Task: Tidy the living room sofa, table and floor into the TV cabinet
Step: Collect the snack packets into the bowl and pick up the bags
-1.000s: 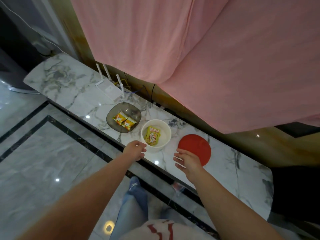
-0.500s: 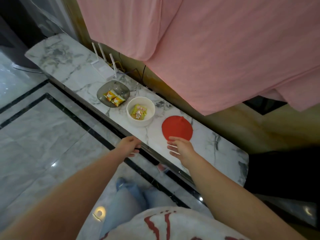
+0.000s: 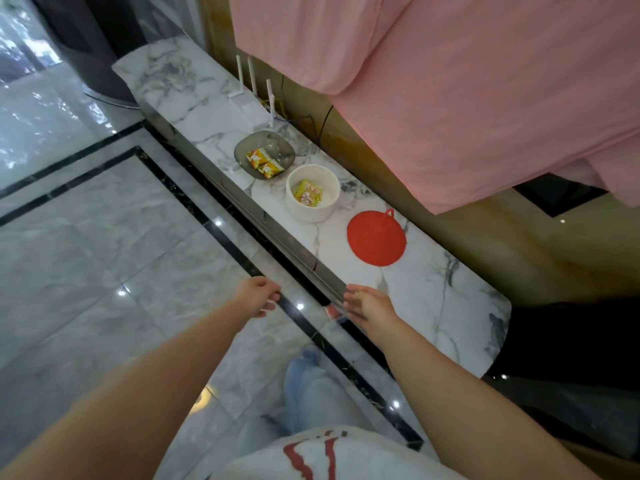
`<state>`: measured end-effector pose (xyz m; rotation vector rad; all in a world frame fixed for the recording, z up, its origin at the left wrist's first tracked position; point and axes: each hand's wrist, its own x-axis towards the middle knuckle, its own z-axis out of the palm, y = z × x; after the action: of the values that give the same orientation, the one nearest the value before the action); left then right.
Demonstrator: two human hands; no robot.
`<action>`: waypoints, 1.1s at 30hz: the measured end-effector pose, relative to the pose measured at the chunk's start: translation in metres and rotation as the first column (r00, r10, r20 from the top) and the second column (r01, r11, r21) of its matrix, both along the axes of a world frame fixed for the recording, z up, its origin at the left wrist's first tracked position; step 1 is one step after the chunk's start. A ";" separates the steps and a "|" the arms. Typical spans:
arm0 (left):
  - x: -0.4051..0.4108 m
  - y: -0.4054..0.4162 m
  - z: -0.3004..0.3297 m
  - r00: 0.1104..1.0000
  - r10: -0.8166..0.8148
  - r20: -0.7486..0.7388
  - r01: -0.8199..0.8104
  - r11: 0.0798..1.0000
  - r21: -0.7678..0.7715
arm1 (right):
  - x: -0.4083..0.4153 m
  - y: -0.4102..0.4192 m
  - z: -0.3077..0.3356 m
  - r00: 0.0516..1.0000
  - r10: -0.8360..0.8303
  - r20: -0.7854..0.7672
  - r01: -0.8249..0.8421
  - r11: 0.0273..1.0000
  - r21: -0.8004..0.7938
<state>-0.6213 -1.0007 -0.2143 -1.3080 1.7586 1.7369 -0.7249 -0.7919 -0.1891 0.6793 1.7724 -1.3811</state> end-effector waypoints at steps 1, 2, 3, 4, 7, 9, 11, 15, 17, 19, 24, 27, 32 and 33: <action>0.012 0.002 -0.001 1.000 0.005 0.003 -0.005 1.000 0.003 | 0.010 0.004 -0.001 1.000 0.012 -0.004 -0.012 1.000 0.001; 0.022 0.005 -0.002 1.000 0.019 0.004 -0.019 1.000 0.007 | 0.019 0.007 -0.001 1.000 0.022 -0.010 -0.022 1.000 0.001; 0.037 0.007 -0.001 1.000 0.029 -0.006 -0.029 1.000 0.004 | 0.032 0.011 -0.002 0.999 0.029 -0.020 -0.029 1.000 0.002; 0.050 0.009 0.000 0.999 0.046 -0.019 -0.046 0.999 0.006 | 0.043 0.014 -0.002 0.999 0.039 -0.032 -0.039 0.999 0.011; 0.079 0.016 0.007 0.996 0.081 -0.049 -0.080 0.997 0.014 | 0.071 0.025 -0.003 0.996 0.066 -0.055 -0.061 0.995 0.078; 0.102 0.021 0.011 0.994 0.096 -0.057 -0.095 0.995 0.020 | 0.093 0.031 -0.004 0.995 0.096 -0.035 -0.092 0.990 0.109; 0.119 0.025 0.012 0.992 0.118 -0.053 -0.117 0.993 0.010 | 0.110 0.034 -0.005 0.992 0.118 -0.047 -0.113 0.989 0.096; 0.147 0.034 0.012 0.988 0.152 -0.014 -0.152 0.988 0.005 | 0.132 0.041 -0.004 0.988 0.138 -0.073 -0.130 0.987 0.098; 0.155 0.044 0.012 0.988 0.154 -0.005 -0.154 0.988 0.013 | 0.138 0.052 -0.002 0.987 0.149 -0.064 -0.141 0.984 0.112; 0.160 0.050 0.014 0.988 0.157 -0.009 -0.156 0.988 0.017 | 0.140 0.062 -0.003 0.986 0.156 -0.062 -0.148 0.982 0.118; 0.154 0.067 0.019 0.986 0.166 -0.024 -0.166 0.986 0.004 | 0.125 0.080 -0.005 0.974 0.220 -0.053 -0.211 0.967 0.143; 0.145 0.087 0.017 0.983 0.182 -0.008 -0.182 0.983 0.013 | 0.111 0.091 -0.011 0.954 0.295 -0.058 -0.285 0.948 0.142; 0.116 0.141 0.007 0.963 0.268 0.029 -0.269 0.963 0.032 | 0.073 0.123 -0.016 0.888 0.459 -0.040 -0.448 0.880 0.158; 0.111 0.153 0.006 0.957 0.290 0.029 -0.291 0.956 0.045 | 0.066 0.128 -0.015 0.864 0.501 -0.046 -0.488 0.858 0.164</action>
<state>-0.5108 -0.8474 -0.2081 -1.6256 1.5627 1.8944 -0.6592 -0.6637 -0.2042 0.2041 1.9565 -0.9436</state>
